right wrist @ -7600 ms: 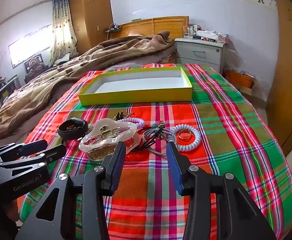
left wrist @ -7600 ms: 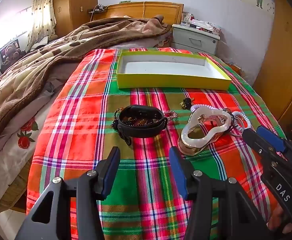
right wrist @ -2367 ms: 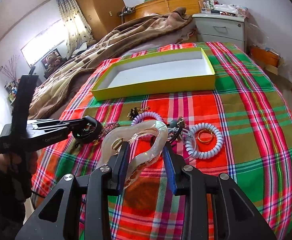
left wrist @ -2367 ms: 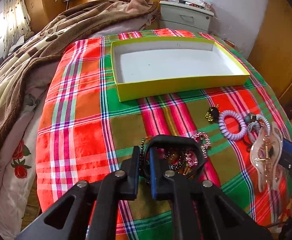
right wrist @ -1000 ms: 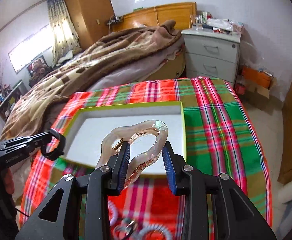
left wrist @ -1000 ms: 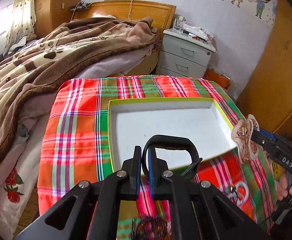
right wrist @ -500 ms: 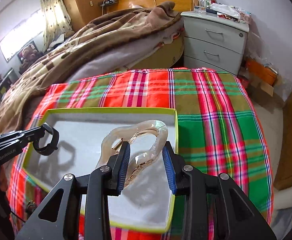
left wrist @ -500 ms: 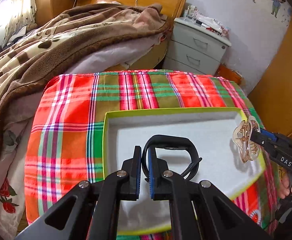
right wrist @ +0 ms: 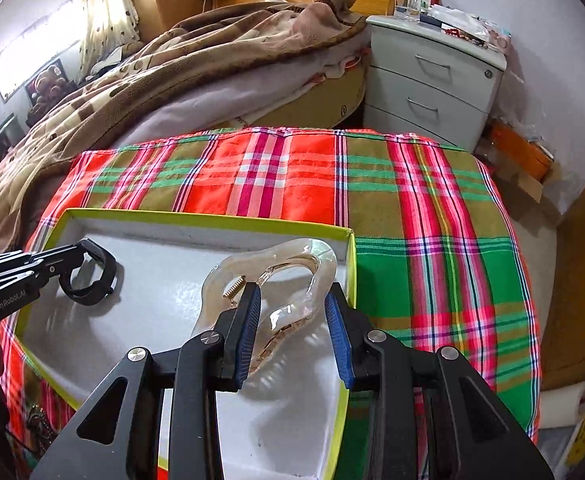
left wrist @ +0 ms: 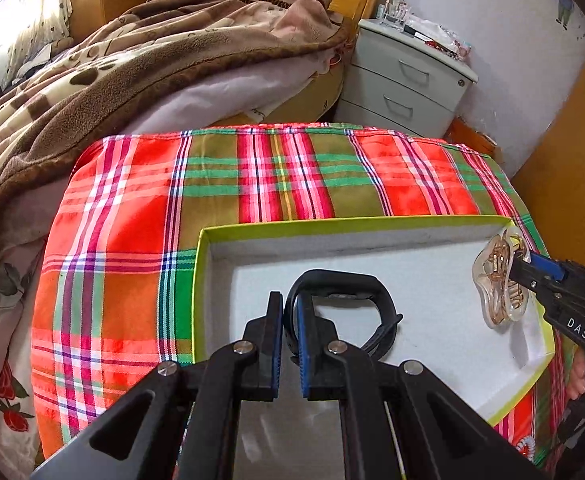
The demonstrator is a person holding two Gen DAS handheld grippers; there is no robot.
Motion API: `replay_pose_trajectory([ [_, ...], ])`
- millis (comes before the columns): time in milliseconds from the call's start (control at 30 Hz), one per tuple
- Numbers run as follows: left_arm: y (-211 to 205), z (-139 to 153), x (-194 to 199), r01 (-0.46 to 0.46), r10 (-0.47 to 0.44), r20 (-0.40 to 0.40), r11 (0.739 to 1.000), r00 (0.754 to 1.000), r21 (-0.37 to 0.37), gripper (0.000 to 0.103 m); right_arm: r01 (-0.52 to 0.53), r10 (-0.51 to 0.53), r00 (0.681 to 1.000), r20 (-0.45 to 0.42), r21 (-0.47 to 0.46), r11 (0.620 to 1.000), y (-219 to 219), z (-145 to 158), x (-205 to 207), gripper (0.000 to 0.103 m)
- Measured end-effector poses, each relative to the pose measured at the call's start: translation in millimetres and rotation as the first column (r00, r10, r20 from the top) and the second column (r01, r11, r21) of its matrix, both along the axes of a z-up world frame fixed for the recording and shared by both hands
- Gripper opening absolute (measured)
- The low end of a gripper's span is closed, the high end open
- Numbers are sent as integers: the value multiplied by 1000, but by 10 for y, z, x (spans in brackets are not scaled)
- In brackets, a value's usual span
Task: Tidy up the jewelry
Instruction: 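Carry the claw clip and watch band into the yellow box while both tools open to release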
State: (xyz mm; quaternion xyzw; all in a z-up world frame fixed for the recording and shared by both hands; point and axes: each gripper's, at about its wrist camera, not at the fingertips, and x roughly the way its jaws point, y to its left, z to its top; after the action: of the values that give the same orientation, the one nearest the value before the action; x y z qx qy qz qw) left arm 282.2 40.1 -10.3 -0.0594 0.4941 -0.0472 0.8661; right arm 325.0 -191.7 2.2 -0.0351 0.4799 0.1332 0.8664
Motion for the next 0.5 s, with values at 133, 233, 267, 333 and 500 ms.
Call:
replay_pose_trajectory([
  [133, 23, -30, 24, -4, 4, -16, 1000, 1000, -10, 7, 2, -2, 1000, -8, -8, 1000, 14, -2, 23, 35],
  [233, 16, -25, 11, -4, 4, -13, 1000, 1000, -3, 8, 4, -4, 1000, -10, -8, 1000, 16, -3, 29, 35],
  [267, 9, -26, 11, -2, 2, -14, 1000, 1000, 0, 8, 4, -4, 1000, -13, -8, 1000, 15, -4, 35, 35],
  [333, 13, -34, 22, -7, 7, -20, 1000, 1000, -4, 8, 3, -3, 1000, -15, -9, 1000, 23, 2, 42, 35],
  [500, 7, -5, 12, -8, 8, -13, 1000, 1000, -2, 14, 7, -7, 1000, -19, -16, 1000, 14, -6, 57, 35],
])
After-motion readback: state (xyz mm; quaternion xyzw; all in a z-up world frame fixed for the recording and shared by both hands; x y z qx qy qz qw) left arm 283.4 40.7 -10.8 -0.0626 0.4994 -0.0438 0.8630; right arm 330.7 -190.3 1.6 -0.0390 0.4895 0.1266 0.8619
